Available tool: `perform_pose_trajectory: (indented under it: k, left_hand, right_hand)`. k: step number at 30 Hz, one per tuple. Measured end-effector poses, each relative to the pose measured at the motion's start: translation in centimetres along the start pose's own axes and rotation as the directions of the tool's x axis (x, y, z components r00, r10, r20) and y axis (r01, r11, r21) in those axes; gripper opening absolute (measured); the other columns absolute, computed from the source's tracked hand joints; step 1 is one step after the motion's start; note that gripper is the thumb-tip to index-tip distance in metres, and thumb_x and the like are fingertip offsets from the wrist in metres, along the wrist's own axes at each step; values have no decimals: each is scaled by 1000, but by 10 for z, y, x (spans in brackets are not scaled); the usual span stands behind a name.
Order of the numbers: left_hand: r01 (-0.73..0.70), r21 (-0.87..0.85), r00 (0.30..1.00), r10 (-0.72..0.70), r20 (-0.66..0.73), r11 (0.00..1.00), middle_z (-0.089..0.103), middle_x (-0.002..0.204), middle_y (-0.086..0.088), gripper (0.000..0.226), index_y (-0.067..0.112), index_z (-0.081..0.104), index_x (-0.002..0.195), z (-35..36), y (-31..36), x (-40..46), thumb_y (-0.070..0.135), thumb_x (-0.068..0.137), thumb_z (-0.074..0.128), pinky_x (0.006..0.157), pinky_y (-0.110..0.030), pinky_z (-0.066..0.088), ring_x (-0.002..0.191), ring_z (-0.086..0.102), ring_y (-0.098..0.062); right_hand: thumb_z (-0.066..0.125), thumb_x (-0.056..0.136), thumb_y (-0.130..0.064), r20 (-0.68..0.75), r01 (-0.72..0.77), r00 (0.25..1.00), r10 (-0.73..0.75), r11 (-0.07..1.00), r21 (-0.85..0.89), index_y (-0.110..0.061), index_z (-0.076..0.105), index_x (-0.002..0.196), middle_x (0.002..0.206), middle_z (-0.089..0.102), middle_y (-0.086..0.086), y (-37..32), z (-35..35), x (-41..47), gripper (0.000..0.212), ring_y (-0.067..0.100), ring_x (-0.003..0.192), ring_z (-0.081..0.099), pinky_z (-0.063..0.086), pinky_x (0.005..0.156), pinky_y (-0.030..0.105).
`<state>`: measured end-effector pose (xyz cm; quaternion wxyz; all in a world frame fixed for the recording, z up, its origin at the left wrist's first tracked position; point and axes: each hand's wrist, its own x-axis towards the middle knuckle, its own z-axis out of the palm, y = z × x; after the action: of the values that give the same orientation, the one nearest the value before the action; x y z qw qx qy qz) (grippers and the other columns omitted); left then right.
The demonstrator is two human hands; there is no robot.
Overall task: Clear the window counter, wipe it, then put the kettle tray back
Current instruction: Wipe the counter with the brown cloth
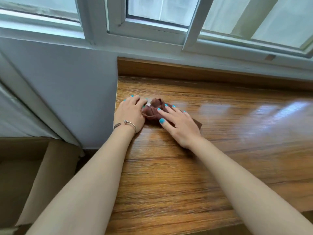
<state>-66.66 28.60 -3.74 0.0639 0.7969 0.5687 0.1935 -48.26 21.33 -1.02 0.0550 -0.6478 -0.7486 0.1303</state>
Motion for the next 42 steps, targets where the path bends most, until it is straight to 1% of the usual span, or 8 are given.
perform_pose_trajectory:
  k: [5,9,11,16,22,29,36,42]
  left_hand:
    - [44,54,999,-44,-2,998,50,134,1,39,27,52,131,1,7,1,36,97,36,105,-35,31,128,39,-21]
    - [173,65,977,-179,113,983,47,135,-4,39,23,52,128,-9,29,7,35,95,37,104,-38,31,128,38,-24]
    - [213,19,967,-213,138,977,42,143,-5,40,24,52,130,-12,48,11,34,94,40,108,-38,29,134,33,-25]
    - [187,-40,968,-177,178,982,15,159,-1,56,30,29,147,-3,119,-35,32,93,45,118,-42,10,147,7,-25]
    - [290,-67,950,-278,143,955,24,156,1,45,25,37,140,1,142,-47,25,95,41,119,-41,10,146,11,-23]
    - [81,-223,981,-39,189,972,57,115,2,16,21,56,100,-18,146,-62,22,84,51,93,-30,30,113,48,-22]
    - [61,79,862,-92,498,995,8,159,4,110,35,1,151,-17,148,-83,79,67,56,119,-42,9,147,6,-24]
    - [29,329,678,-260,688,944,-22,159,2,139,43,-17,147,-51,138,-79,83,46,70,117,-52,-7,144,-24,-26]
  right_hand:
    - [27,84,-80,-20,73,997,-72,994,82,-46,54,132,147,35,-24,4,4,-104,65,1,143,22,10,118,37]
    - [20,93,-68,3,158,987,-159,981,-111,-46,33,145,155,33,-13,21,3,-80,59,17,146,23,15,115,45]
    - [20,94,-65,11,18,1000,-16,987,-157,-52,14,147,159,21,-16,39,-3,-37,55,19,150,10,8,117,47]
    - [28,99,-58,-73,-309,951,302,943,-121,-50,21,149,162,11,-14,82,-25,68,50,20,150,5,9,118,52]
    - [34,100,-52,-72,-115,991,110,991,-69,-49,27,147,161,19,-12,73,-10,5,48,15,148,16,13,116,42]
    - [31,91,-60,-21,90,996,-91,995,-46,-47,34,144,155,33,-13,99,-14,-96,55,17,146,26,19,115,39]
    - [34,100,-52,-72,-204,977,200,978,-52,-49,28,146,161,20,-10,131,-34,43,46,21,149,16,14,117,48]
    - [39,100,-48,-31,-9,999,8,999,-36,-48,31,146,161,20,-11,125,-23,-39,46,17,148,15,12,116,43]
